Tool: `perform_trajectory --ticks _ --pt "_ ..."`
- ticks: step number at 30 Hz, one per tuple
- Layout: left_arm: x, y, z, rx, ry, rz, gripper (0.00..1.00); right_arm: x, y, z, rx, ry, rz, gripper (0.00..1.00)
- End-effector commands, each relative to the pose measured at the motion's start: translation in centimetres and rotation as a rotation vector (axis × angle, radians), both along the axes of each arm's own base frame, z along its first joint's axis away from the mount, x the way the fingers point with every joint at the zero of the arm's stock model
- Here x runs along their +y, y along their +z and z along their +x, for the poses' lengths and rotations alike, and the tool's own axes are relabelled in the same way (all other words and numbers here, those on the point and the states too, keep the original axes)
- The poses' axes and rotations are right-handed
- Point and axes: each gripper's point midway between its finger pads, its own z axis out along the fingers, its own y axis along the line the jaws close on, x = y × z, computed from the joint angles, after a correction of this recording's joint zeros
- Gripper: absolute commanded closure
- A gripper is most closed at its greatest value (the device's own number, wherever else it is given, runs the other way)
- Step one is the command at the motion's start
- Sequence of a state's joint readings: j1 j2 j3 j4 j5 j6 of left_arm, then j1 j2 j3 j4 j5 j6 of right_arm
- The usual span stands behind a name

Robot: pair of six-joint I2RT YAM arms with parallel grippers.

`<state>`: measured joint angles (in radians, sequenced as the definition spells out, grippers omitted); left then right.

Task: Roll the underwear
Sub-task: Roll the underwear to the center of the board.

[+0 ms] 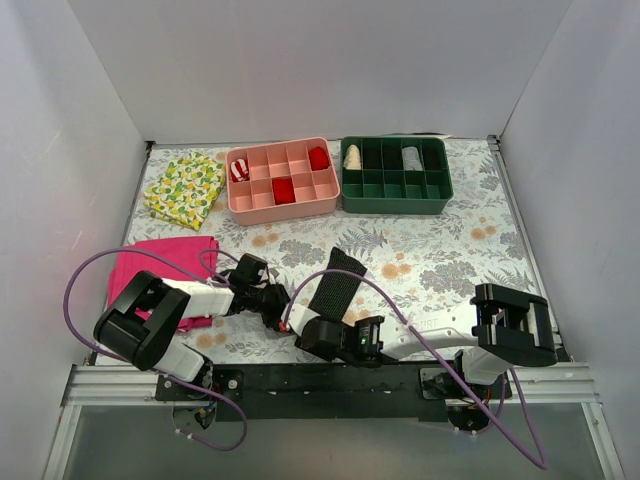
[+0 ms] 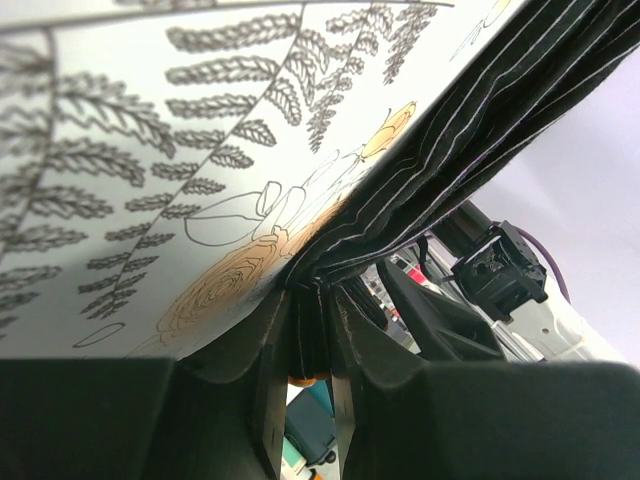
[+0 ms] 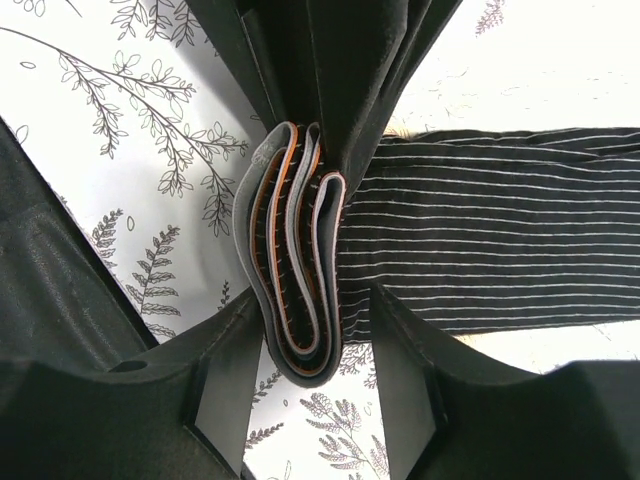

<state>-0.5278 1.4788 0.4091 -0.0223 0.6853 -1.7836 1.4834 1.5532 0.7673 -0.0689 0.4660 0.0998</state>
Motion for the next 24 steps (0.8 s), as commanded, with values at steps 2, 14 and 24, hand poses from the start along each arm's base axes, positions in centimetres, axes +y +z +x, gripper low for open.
perform_trajectory --ticks 2,14,24 --pt "0.7 -1.5 -0.5 0.028 0.005 0.070 0.83 1.7 2.3 0.6 -0.093 -0.024 0.057 0.46" --pt "0.6 -1.5 -0.6 0.031 0.000 0.061 0.82 2.1 1.8 0.1 -0.094 -0.006 0.051 0.61" --pt "0.7 -1.3 -0.3 0.023 0.024 0.068 0.82 2.0 1.3 -1.6 0.109 0.006 0.158 0.99"
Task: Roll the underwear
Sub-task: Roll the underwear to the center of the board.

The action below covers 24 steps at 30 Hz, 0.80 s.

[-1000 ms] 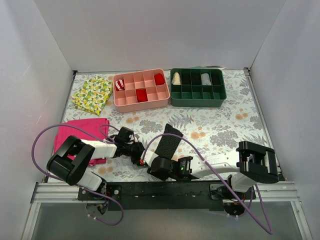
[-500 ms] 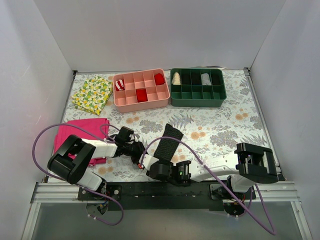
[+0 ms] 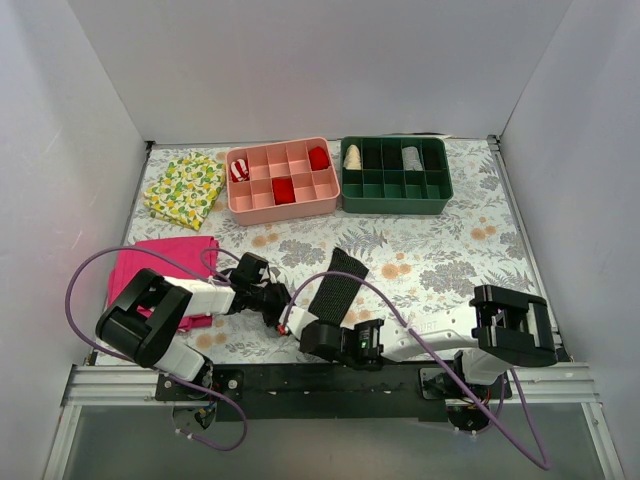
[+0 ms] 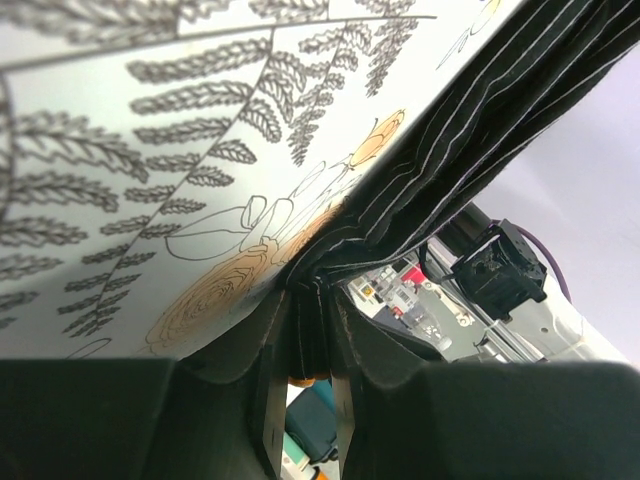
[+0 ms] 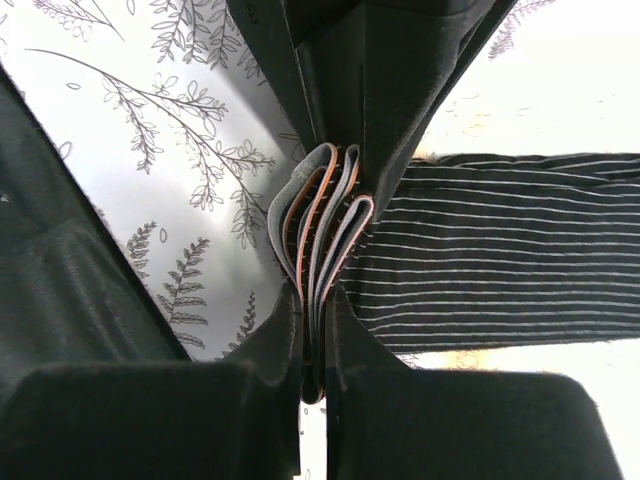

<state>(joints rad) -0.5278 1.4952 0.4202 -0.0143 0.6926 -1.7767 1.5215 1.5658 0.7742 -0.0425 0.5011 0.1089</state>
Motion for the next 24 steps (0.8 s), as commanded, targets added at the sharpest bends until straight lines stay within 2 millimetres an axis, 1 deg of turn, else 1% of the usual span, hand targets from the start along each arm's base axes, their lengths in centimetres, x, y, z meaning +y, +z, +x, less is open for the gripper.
perform_trajectory --ticks 1,2,3,4,5,6,7,8,9,10,11,12,14,15,16,17,18,19,20,21,22,23,24 --pt "0.9 -1.3 -0.4 0.022 0.035 0.076 0.81 1.6 1.3 -0.9 0.179 -0.009 0.183 0.99" --pt "0.9 -1.1 -0.3 0.015 0.037 0.073 0.80 1.8 1.3 -1.9 0.258 0.029 0.213 0.99" --pt "0.8 -1.0 -0.2 0.014 0.041 0.072 0.79 1.1 0.8 -1.3 0.295 0.003 0.226 0.99" --pt "0.8 -0.8 0.0 0.008 0.043 0.069 0.76 1.1 0.7 -1.3 0.325 0.003 0.245 0.99" --pt "0.6 -0.6 0.2 -0.002 0.046 0.067 0.74 1.5 1.2 -1.9 0.378 0.025 0.284 0.99" --pt "0.6 -0.5 0.4 -0.010 0.048 0.065 0.73 1.2 1.3 -1.2 0.393 0.006 0.303 0.99" --pt "0.5 -0.3 0.6 -0.015 0.053 0.065 0.69 0.6 0.7 -1.2 0.415 -0.003 0.304 0.99" --pt "0.5 -0.1 0.9 -0.028 0.056 0.065 0.68 1.0 1.4 -1.7 0.459 0.025 0.350 0.99" --pt "0.4 0.1 1.1 -0.039 0.057 0.062 0.66 0.7 1.5 -1.0 0.478 0.006 0.370 0.99" --pt "0.3 0.4 1.3 -0.048 0.059 0.060 0.64 0.2 1.0 -1.1 0.501 0.010 0.374 0.99" --pt "0.2 0.7 1.5 -0.058 0.062 0.055 0.61 0.2 1.1 -1.6 0.540 0.038 0.384 0.99" --pt "0.2 0.9 1.9 -0.069 0.068 0.058 0.60 0.1 1.2 -1.0 0.554 0.022 0.398 0.99" --pt "0.3 1.1 2.3 -0.080 0.074 0.069 0.57 -0.1 0.9 -1.4 0.593 0.042 0.395 0.99" --pt "0.4 1.3 2.7 -0.099 0.087 0.077 0.55 -0.1 0.9 -0.8 0.598 0.031 0.405 0.99" --pt "0.4 1.4 2.9 -0.109 0.095 0.081 0.50 -0.2 0.9 -0.7 0.604 0.034 0.411 0.99" --pt "0.6 1.4 3.0 -0.114 0.101 0.088 0.47 -0.3 0.7 -1.0 0.633 0.047 0.412 0.99" --pt "0.7 1.8 3.3 -0.133 0.112 0.088 0.46 -0.5 0.6 -0.4 0.640 0.035 0.419 0.99" --pt "0.9 1.9 3.6 -0.147 0.124 0.097 0.46 -0.3 0.8 -0.2 0.647 0.041 0.434 0.99" --pt "1.0 1.9 3.6 -0.152 0.129 0.104 0.46 -0.4 0.8 -0.6 0.681 0.060 0.435 0.99" --pt "1.2 1.9 3.7 -0.161 0.135 0.109 0.45 -0.6 0.8 0.0 0.690 0.052 0.445 0.99" --pt "1.3 2.3 3.9 -0.182 0.145 0.109 0.43 -0.5 1.0 0.1 0.699 0.060 0.459 0.99" --pt "1.6 2.1 3.8 -0.183 0.151 0.114 0.42 -0.6 0.9 -0.4 0.742 0.086 0.453 0.99" --pt "1.6 2.2 3.7 -0.191 0.153 0.112 0.41 -0.6 1.0 0.3 0.754 0.078 0.464 0.99"
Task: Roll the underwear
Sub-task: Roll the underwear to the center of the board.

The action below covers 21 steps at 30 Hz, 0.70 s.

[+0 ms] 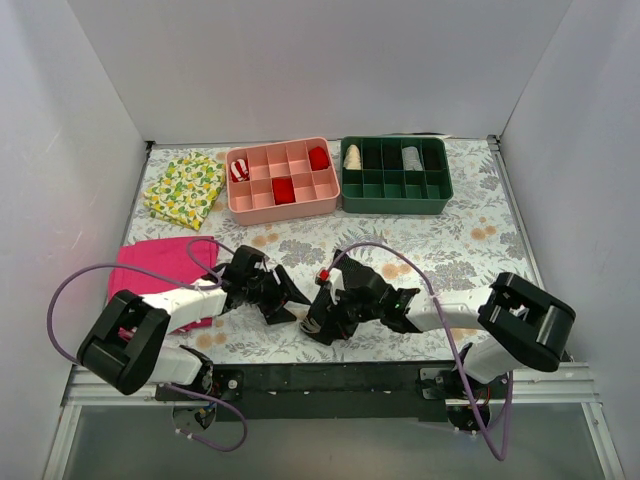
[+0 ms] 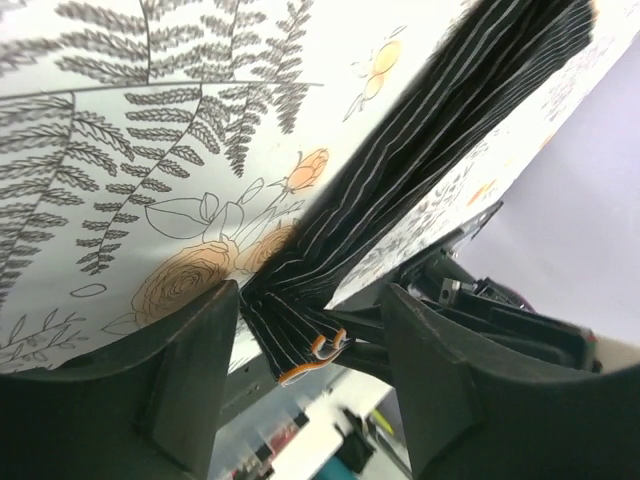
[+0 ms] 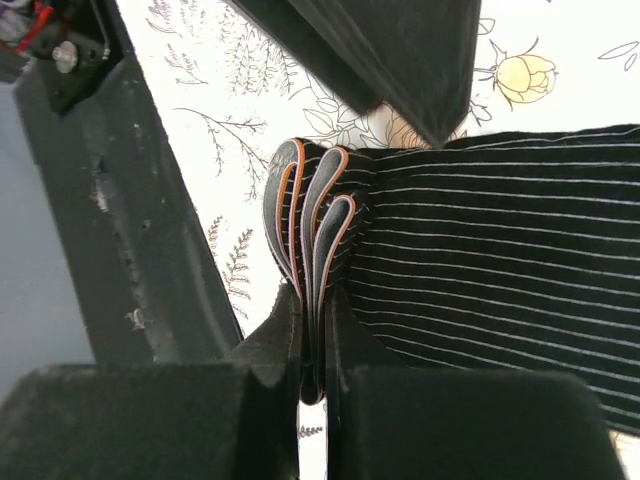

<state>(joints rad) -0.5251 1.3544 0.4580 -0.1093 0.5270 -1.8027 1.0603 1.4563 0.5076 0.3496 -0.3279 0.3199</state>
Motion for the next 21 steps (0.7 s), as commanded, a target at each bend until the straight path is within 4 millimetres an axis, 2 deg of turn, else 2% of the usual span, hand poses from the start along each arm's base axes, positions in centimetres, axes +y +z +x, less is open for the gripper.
perform_trajectory --ticks 1,2,3,7,8,15,21 --pt "0.9 0.7 0.8 -0.078 0.045 0.029 0.40 0.3 0.9 -0.5 0.113 0.086 0.081 0.99" --pt "1.0 0.5 0.6 -0.084 0.041 0.024 0.40 0.1 0.6 -0.8 0.147 0.110 0.084 0.99" --pt "1.0 0.6 0.5 -0.090 0.040 0.019 0.40 0.0 0.7 -0.1 0.159 0.098 0.091 0.99" --pt "1.2 0.4 -0.3 -0.126 0.016 -0.010 0.38 -0.4 0.3 0.6 0.235 0.095 0.106 0.99" --pt "0.9 1.0 -0.2 -0.160 0.003 -0.038 0.37 -0.6 0.0 1.0 0.264 0.081 0.103 0.99" --pt "0.7 0.9 -1.6 -0.273 -0.133 -0.097 0.35 -1.0 -1.2 1.7 0.397 0.072 0.070 0.99" --pt "0.5 1.2 -1.4 -0.376 -0.233 -0.091 0.35 -1.1 -1.9 2.7 0.457 0.050 0.039 0.99"
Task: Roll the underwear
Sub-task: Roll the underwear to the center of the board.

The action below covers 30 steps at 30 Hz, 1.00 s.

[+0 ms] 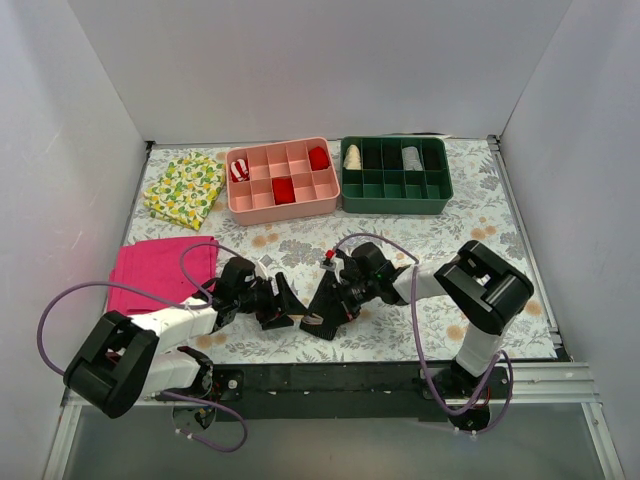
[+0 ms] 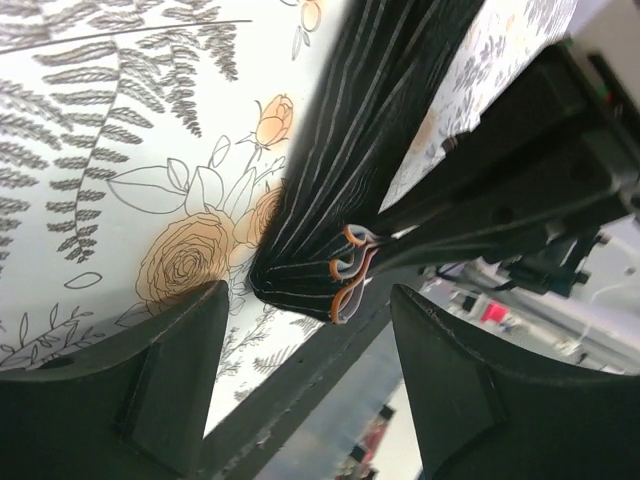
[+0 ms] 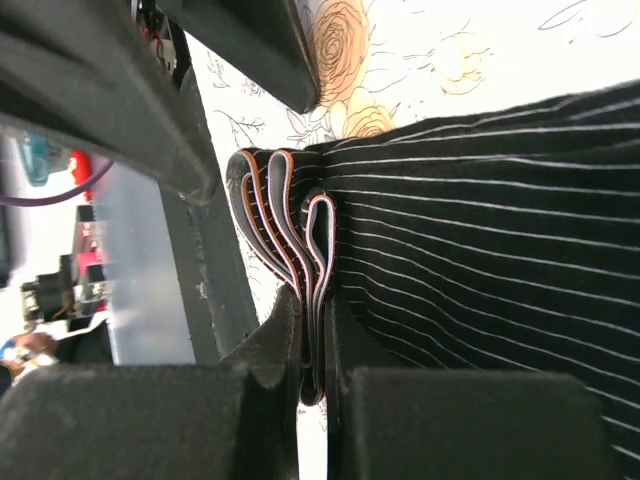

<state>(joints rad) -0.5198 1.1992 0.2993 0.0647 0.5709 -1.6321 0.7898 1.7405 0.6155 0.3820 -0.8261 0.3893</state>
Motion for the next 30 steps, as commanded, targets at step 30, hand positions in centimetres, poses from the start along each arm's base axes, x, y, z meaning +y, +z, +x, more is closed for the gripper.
perform_trajectory --ticks 30 --pt "-1.1 -3.4 1.1 -0.162 -0.157 0.158 0.61 -2.2 -3.5 1.5 0.182 -0.038 -0.137 0.99"
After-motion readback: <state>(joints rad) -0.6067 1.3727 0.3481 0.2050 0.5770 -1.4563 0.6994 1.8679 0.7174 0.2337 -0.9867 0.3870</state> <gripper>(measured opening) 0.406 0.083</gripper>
